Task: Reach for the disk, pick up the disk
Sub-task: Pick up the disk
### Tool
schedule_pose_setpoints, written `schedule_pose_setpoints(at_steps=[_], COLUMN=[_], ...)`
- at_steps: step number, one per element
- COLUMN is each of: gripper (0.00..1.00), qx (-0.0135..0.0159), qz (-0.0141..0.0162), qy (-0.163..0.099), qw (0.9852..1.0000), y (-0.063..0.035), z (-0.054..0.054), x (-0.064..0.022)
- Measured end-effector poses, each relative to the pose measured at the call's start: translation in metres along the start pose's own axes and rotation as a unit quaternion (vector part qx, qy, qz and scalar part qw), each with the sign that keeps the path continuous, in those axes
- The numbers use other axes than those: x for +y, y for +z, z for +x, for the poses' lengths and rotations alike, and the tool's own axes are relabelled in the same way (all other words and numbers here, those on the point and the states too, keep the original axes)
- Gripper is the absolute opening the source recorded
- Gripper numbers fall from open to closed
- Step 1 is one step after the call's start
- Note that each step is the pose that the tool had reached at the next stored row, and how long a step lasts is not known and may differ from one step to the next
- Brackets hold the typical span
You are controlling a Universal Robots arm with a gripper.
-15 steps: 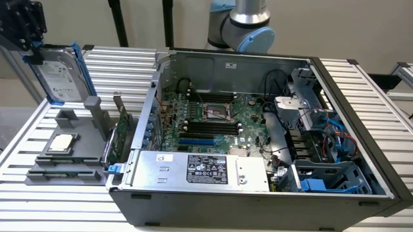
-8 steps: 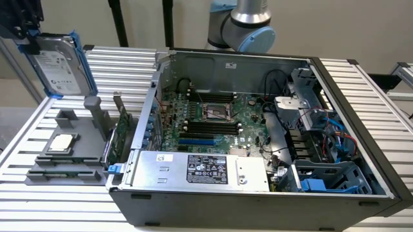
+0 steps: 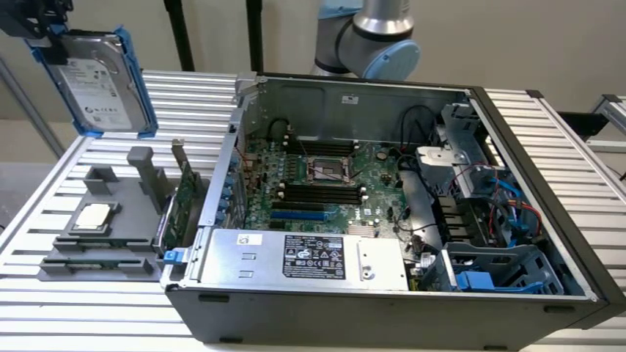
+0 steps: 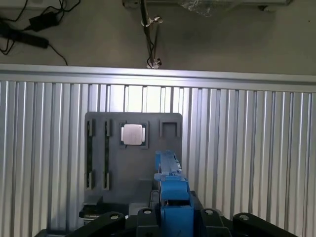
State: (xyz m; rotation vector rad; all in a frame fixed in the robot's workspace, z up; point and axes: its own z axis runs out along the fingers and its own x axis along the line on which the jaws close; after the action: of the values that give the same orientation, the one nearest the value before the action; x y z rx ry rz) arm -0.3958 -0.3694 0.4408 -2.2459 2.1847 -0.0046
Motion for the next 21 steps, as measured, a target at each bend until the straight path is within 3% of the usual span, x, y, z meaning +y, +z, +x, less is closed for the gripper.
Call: schedule_pose_setpoints(at_steps=[8,21], gripper=[0.33,0.33], qx=[-0.0076,-0.0156], qz=[0.0003,0.0005], qy=[0.0,0.0], qw=[1.0,0.9999], y=[-0.0245,-0.0577], z=[0.008,0.029], x=[-0.0329,-0.0909])
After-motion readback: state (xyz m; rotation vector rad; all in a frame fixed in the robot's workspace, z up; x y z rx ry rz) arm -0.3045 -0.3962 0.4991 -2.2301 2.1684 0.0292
